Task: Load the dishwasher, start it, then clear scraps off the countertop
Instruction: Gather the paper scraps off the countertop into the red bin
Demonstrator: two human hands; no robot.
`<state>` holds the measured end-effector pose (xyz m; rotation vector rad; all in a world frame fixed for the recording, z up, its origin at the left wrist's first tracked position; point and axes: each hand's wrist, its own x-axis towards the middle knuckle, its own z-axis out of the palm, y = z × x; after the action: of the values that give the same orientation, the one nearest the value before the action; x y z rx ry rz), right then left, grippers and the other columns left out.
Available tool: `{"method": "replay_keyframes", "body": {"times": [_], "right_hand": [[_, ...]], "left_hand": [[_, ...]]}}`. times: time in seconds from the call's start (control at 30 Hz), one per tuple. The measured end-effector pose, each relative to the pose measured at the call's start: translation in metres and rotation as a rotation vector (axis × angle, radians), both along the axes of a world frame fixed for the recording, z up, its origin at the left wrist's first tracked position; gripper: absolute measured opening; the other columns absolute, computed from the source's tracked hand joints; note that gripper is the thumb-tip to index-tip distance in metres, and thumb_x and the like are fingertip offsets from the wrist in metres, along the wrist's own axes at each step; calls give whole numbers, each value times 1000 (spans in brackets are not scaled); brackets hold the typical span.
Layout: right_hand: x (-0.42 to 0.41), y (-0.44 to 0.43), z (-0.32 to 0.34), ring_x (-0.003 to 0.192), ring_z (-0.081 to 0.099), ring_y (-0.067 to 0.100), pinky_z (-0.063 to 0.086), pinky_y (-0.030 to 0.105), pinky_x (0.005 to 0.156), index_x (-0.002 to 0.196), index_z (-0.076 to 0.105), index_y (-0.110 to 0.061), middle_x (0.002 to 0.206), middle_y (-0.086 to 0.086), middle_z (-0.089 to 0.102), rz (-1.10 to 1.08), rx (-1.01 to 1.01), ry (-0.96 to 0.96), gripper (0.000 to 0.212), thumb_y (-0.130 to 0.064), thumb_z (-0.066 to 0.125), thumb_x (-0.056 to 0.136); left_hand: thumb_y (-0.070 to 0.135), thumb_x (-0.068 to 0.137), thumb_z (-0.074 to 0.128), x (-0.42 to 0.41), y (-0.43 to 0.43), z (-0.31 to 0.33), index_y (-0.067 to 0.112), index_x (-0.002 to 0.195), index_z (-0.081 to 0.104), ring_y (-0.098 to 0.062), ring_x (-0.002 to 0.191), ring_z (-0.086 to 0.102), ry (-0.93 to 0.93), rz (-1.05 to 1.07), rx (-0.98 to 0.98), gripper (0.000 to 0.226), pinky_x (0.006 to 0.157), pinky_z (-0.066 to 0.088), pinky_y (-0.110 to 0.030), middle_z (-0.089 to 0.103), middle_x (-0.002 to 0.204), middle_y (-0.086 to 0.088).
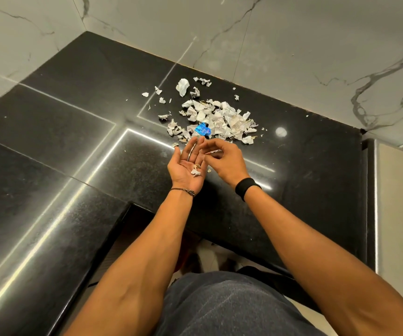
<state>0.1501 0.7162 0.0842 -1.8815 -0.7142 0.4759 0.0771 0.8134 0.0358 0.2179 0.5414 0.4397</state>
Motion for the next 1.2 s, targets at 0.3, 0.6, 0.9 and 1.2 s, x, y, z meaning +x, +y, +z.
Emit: {"method": "replay_keyframes", "body": {"times": [0.3, 0.6, 0.9, 1.2], "right_hand": [[11, -8, -24, 84, 68, 10, 59, 29, 82, 108, 69, -20, 98, -3, 70, -6, -204, -113, 32, -1, 68, 81], [-2, -13, -47, 88, 63, 16, 55, 36, 87, 124, 61, -17, 110, 2, 64, 109, -342, -311, 45, 0, 67, 83], [0, 2, -45, 85, 62, 16, 54, 36, 84, 118, 65, -16, 104, 1, 66, 84, -339, -315, 44, 3, 63, 79], [-18, 31, -10, 91, 67, 10, 56, 26, 82, 98, 69, -26, 96, -10, 70, 210, 25, -28, 35, 2, 65, 78]], "left_hand": [[44, 106, 41, -10, 8, -5, -2, 130, 61, -36, 124, 62, -3, 79, -71, 55, 111, 45, -47, 63, 134, -23], [46, 105, 42, -22, 18, -8, -2, 130, 61, -35, 125, 62, 44, 90, -41, 57, 111, 46, -46, 62, 136, -22], [46, 105, 42, -21, 17, -8, -1, 130, 62, -34, 122, 64, 117, 86, -1, 57, 113, 44, -45, 64, 132, -21], [44, 105, 36, -17, 20, -18, 2, 126, 64, -38, 135, 51, 83, 51, 11, 55, 120, 33, -48, 63, 133, -20]]}}
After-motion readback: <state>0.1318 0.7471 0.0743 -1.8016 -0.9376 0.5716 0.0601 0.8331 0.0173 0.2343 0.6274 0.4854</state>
